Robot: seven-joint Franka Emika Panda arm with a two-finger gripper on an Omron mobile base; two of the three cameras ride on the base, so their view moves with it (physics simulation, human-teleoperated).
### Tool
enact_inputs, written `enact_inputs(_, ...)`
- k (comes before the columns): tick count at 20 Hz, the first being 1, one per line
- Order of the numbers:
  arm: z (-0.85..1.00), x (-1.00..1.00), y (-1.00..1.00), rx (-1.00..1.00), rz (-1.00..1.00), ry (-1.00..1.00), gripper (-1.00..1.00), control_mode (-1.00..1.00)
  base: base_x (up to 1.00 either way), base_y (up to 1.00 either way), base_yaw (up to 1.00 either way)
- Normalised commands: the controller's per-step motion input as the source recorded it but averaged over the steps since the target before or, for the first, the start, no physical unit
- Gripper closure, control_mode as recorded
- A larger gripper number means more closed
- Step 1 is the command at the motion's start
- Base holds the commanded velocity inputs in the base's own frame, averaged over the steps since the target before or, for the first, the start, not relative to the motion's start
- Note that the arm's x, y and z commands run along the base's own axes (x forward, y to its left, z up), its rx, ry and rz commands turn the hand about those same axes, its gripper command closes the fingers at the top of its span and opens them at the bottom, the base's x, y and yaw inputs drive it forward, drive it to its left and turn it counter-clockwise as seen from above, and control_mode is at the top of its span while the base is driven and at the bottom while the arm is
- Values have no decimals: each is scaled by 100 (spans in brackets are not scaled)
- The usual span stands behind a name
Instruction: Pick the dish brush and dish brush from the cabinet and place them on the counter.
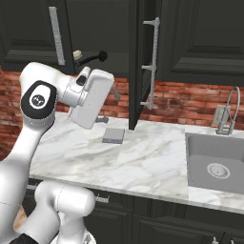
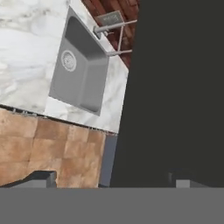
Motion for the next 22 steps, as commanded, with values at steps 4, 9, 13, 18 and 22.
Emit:
enact_inputs(4, -4, 0, 13, 24, -1, 0, -100, -100, 0, 0, 0)
enact_inputs(9, -18, 2, 2, 23, 0, 1, -100, -100, 0, 0, 0)
enact_inputs(13, -30, 1, 15, 15, 2, 2, -100, -100, 0, 0, 0)
enact_inputs(18, -13, -2, 6, 6, 3, 2, -100, -100, 0, 0, 0)
enact_inputs(22, -2, -9, 10, 4, 4, -2, -100, -100, 0, 0, 0)
